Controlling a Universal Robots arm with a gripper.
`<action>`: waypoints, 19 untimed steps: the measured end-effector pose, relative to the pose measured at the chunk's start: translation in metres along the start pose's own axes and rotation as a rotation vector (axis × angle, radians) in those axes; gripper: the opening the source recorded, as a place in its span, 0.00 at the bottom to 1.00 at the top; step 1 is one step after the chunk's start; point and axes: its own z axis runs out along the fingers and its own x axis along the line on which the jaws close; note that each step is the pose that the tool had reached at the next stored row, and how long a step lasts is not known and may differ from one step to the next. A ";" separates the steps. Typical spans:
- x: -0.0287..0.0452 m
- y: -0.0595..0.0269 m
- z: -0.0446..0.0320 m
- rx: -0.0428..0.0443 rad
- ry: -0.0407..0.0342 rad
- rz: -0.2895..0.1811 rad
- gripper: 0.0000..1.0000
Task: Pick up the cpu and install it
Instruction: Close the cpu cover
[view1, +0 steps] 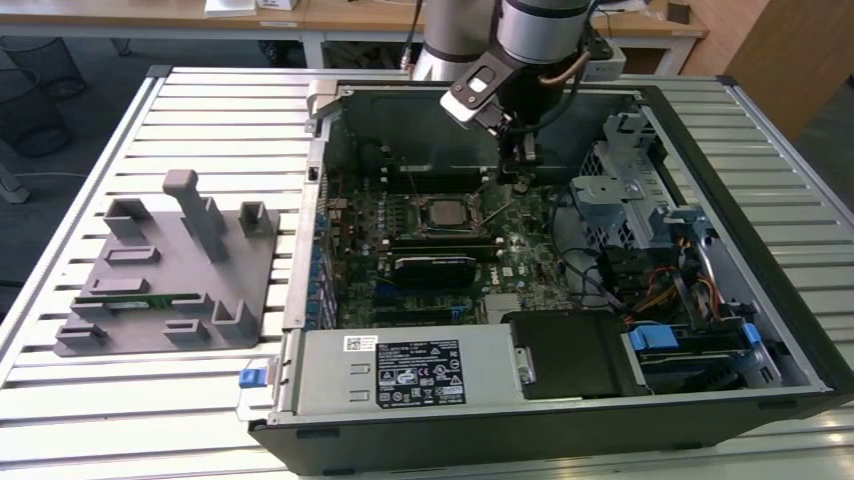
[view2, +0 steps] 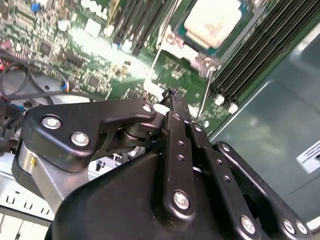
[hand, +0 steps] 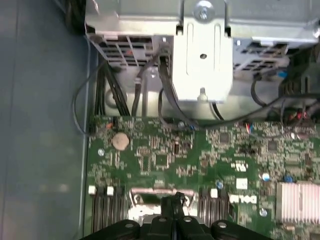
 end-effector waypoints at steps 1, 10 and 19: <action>0.0006 0.0026 0.0004 0.0000 0.0000 0.000 0.11; 0.0045 0.0218 0.0051 0.0000 0.0000 0.000 0.11; 0.0043 0.0282 0.0191 0.0003 -0.0001 0.000 0.11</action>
